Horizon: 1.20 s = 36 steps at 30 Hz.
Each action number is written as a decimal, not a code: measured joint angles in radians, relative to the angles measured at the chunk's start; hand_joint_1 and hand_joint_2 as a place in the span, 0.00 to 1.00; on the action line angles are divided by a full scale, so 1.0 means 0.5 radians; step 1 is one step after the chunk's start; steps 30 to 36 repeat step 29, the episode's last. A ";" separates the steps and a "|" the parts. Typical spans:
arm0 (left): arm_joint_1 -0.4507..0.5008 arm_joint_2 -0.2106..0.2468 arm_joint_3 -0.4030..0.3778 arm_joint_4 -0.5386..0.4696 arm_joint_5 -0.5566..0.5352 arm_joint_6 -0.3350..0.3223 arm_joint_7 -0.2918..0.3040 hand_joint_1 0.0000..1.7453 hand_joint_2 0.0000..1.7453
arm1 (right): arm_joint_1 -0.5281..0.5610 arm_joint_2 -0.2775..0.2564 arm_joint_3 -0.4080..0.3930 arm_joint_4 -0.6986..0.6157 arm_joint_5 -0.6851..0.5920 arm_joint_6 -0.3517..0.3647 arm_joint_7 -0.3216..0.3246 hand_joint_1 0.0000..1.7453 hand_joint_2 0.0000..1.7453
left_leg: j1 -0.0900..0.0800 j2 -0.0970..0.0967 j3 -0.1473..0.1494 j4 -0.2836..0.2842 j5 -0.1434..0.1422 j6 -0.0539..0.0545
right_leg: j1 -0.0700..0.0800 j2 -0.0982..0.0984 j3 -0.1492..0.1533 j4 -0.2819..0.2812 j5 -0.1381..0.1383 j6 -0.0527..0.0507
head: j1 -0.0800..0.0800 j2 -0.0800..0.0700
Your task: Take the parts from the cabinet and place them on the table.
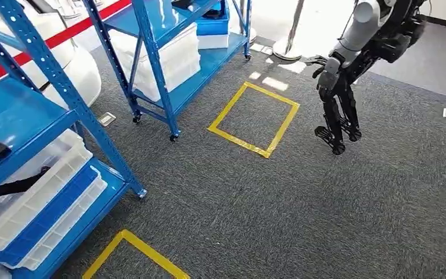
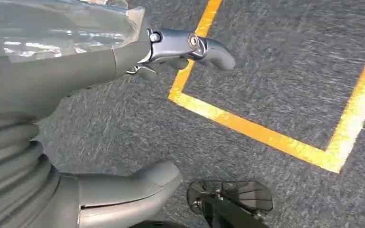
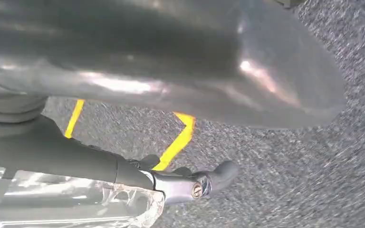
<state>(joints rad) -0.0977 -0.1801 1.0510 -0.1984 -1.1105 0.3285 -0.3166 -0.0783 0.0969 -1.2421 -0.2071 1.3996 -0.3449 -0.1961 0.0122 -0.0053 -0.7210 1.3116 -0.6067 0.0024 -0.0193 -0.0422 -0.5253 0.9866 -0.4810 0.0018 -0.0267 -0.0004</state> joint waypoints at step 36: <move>-0.002 0.005 -0.001 0.000 -0.017 -0.010 -0.025 0.00 1.00 | 0.015 0.005 -0.001 0.001 -0.030 -0.011 -0.012 0.00 0.00 | 0.000 -0.004 0.080 -0.122 0.006 -0.008 | -0.006 0.035 0.021 -0.001 -0.017 0.001 | -0.010 0.000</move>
